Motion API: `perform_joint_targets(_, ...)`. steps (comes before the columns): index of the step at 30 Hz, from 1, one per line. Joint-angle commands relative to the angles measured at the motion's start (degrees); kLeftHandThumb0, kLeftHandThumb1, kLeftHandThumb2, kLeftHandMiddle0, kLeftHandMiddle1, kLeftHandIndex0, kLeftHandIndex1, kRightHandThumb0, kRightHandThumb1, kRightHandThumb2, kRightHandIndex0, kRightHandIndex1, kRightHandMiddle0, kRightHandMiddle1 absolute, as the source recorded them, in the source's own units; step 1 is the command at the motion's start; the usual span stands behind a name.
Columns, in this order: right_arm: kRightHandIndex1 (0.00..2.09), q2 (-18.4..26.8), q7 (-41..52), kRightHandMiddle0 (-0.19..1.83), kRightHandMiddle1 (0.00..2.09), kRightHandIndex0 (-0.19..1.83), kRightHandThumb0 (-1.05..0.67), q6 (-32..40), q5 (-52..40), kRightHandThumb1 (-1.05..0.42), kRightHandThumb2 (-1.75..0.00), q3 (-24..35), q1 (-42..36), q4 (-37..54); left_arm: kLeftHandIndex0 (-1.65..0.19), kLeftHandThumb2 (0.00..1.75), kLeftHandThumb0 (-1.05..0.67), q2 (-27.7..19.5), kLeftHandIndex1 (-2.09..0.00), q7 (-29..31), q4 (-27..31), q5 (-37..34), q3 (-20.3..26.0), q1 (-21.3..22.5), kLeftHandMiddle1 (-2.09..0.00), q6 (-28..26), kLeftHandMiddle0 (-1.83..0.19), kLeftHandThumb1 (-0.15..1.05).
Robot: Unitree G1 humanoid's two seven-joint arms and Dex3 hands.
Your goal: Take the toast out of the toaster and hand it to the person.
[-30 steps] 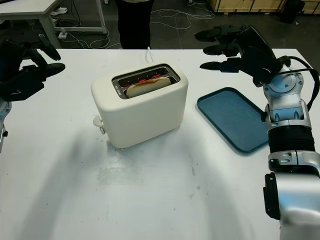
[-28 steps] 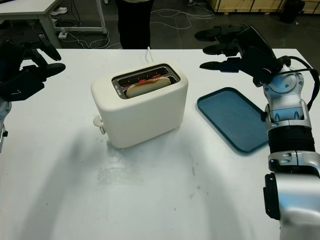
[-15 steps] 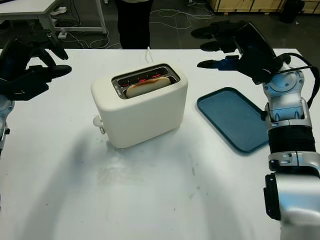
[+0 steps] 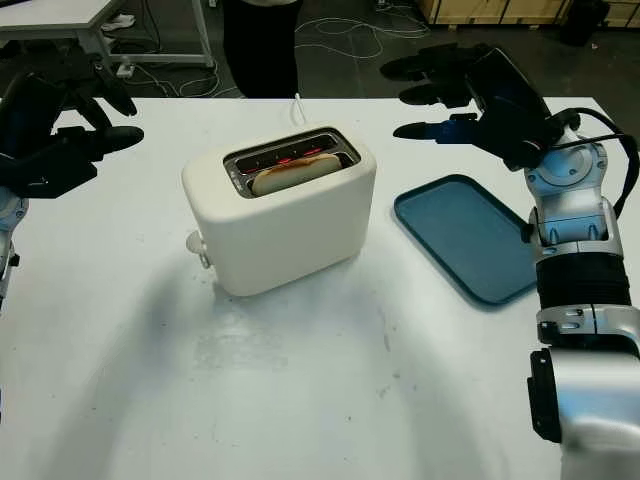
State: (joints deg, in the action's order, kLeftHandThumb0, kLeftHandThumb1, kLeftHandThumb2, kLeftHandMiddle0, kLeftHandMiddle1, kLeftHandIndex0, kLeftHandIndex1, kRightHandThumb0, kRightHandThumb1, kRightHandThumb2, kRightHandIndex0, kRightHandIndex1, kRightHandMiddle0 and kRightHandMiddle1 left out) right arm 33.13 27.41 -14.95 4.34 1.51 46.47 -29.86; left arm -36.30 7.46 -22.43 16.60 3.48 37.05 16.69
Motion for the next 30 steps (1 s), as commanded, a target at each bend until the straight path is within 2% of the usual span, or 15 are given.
perform_joint_targets(1,0.01,0.3,0.4,0.79,0.00,0.86,-0.47,-1.0,-0.3,-0.74,0.00,0.1,-0.5,0.5,-0.56,0.19,-1.05,-1.0,-1.44,-0.4,0.2,0.2,0.4,-0.4,-1.43,-0.2,-0.69,0.92)
perform_joint_targets(7,0.01,0.3,0.5,0.80,0.00,0.87,-0.52,-0.7,-0.1,-0.75,0.00,0.0,-0.4,0.5,-0.55,0.19,-1.05,-1.0,-1.44,-0.5,0.1,0.3,0.4,-0.5,-1.43,0.0,-0.68,0.92)
perform_joint_targets(20,0.01,0.7,0.1,0.80,0.00,0.87,-0.46,-2.0,0.1,-0.74,0.00,0.2,-0.7,0.4,-0.54,0.22,-1.05,-0.8,-1.46,-1.4,-0.5,0.2,0.4,-0.6,-1.44,0.5,-0.68,0.92)
perform_joint_targets(30,0.01,0.7,-0.1,0.80,0.00,0.87,-0.49,-1.1,0.0,-0.75,0.00,0.4,-0.9,0.9,-0.54,0.22,-1.05,-0.8,-1.48,-1.3,-0.8,0.3,0.1,-0.3,-1.46,0.7,-0.67,0.92)
